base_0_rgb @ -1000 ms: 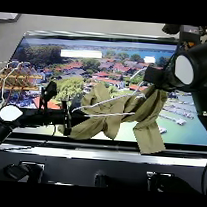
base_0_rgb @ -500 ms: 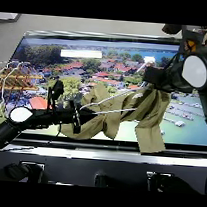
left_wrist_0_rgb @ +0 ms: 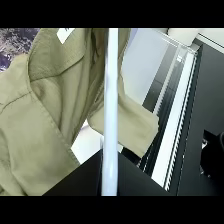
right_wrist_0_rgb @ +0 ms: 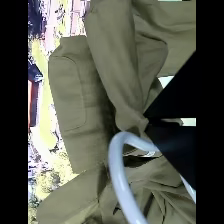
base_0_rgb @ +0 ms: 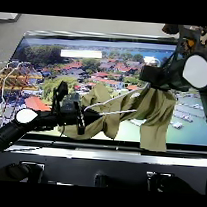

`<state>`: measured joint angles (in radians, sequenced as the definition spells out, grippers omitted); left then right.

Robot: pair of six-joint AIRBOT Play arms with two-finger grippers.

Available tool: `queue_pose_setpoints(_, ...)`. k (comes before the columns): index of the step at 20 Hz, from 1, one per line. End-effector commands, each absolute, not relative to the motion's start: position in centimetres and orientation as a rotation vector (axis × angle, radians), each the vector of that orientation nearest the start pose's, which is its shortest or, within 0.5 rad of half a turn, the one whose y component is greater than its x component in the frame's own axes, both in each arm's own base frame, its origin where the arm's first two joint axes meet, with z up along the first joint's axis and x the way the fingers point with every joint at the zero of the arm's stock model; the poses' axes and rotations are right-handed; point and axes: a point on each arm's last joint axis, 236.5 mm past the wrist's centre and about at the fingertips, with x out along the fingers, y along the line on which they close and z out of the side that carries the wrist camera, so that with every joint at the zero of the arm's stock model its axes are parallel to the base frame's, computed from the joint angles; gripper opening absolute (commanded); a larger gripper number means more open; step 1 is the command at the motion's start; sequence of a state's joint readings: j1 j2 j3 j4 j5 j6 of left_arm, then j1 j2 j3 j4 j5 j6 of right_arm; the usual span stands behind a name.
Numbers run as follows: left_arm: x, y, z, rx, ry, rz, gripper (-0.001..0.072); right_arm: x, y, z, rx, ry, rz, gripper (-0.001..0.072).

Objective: Fold the clothes and pants, and hang the long-sleeved shirts on hangers.

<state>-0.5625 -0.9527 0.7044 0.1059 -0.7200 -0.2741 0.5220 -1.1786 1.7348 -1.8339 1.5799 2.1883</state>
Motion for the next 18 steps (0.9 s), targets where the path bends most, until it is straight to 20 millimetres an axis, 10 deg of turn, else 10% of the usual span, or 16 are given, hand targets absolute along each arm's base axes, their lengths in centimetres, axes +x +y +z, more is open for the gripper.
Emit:
queue_pose_setpoints(1, 25.0, -34.0, 13.5, -0.167, 0.431, -1.224, 0.0030, 34.1, 13.6, 23.1, 0.188, 0.977, -0.020, 0.0035)
queue_pose_setpoints(8, 25.0, -34.4, 13.5, -0.172, 0.426, -1.227, 0.0030, 33.1, 13.1, 23.7, 0.176, 0.979, -0.013, 0.0041)
queue_pose_setpoints(12, 25.0, -34.4, 13.5, -0.172, 0.425, -1.228, 0.0029, 32.8, 12.9, 23.4, 0.172, 0.995, -0.021, 0.0367)
queue_pose_setpoints(18, 25.0, -34.4, 13.5, -0.170, 0.424, -1.227, 0.0029, 33.1, 12.1, 24.5, 0.171, 0.944, -0.037, 0.0385)
